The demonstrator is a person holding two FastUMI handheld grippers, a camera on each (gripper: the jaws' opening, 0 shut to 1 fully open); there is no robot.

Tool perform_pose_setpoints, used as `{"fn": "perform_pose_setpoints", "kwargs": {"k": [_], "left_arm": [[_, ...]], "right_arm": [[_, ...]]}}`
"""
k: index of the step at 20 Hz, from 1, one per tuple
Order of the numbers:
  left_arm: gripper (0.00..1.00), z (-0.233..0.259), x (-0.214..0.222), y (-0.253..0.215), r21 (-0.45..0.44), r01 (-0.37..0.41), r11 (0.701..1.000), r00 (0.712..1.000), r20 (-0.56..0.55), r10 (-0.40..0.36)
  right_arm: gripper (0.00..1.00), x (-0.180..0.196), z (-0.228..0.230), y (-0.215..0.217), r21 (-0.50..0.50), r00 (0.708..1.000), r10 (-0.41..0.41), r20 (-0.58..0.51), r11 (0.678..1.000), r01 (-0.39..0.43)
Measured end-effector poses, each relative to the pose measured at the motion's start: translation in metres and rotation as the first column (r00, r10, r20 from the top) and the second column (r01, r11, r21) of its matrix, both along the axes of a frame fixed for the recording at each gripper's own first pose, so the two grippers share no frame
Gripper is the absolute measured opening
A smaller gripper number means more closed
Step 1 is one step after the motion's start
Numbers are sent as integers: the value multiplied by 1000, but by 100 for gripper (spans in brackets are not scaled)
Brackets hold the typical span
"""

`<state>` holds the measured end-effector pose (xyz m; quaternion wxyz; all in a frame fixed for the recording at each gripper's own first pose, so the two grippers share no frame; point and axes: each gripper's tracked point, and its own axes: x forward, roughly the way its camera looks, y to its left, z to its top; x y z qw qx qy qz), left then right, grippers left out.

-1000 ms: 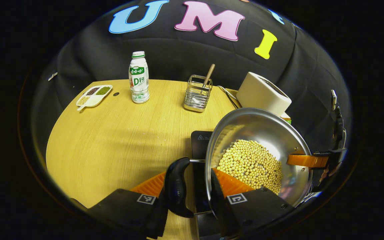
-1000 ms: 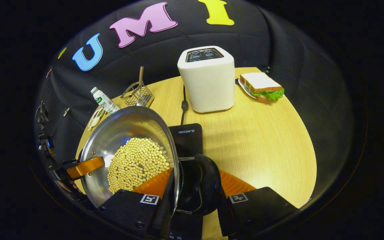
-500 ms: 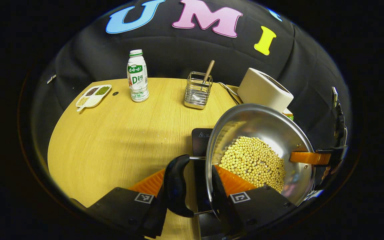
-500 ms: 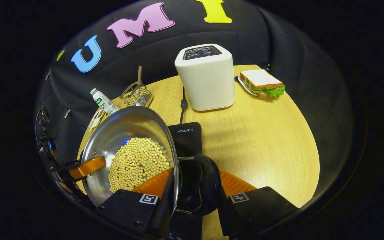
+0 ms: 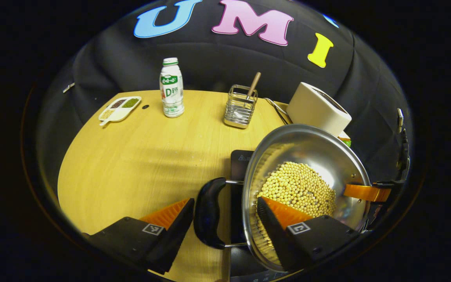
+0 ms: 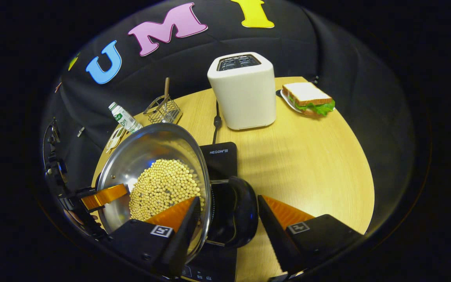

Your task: First push the handle of the pot to place it horizontally, then grasp the pot with both hands and set it on the induction cooktop.

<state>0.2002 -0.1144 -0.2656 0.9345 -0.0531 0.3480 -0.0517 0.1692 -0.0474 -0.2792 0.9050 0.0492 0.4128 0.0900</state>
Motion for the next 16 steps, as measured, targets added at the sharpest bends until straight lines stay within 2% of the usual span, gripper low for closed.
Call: {"fn": "perform_pose_setpoints", "kwargs": {"k": [1,5,8,10,12,14,16], "left_arm": [[98,5,-2,5,5,-8,1000,1000,13,8],[96,36,-25,18,-9,-26,1000,997,77,27],[96,77,-49,28,-24,-37,999,984,172,40],[95,112,-62,41,-30,-54,998,963,262,60],[95,146,-76,55,-30,-73,997,934,349,79],[95,176,-91,66,-30,-81,996,903,421,86],[95,202,-111,78,-17,-92,996,870,485,88]], "right_arm": [[100,-6,8,1,4,1000,-8,15,1000,8],[99,-22,43,-8,-33,991,-46,124,998,50],[99,-40,73,-6,-43,978,-54,202,997,64],[99,-58,97,1,-56,969,-35,246,997,51],[99,-70,127,5,-73,946,-19,324,996,45],[99,-84,157,11,-84,915,-9,403,995,46],[99,-94,186,17,-78,871,-12,490,995,58]]}}
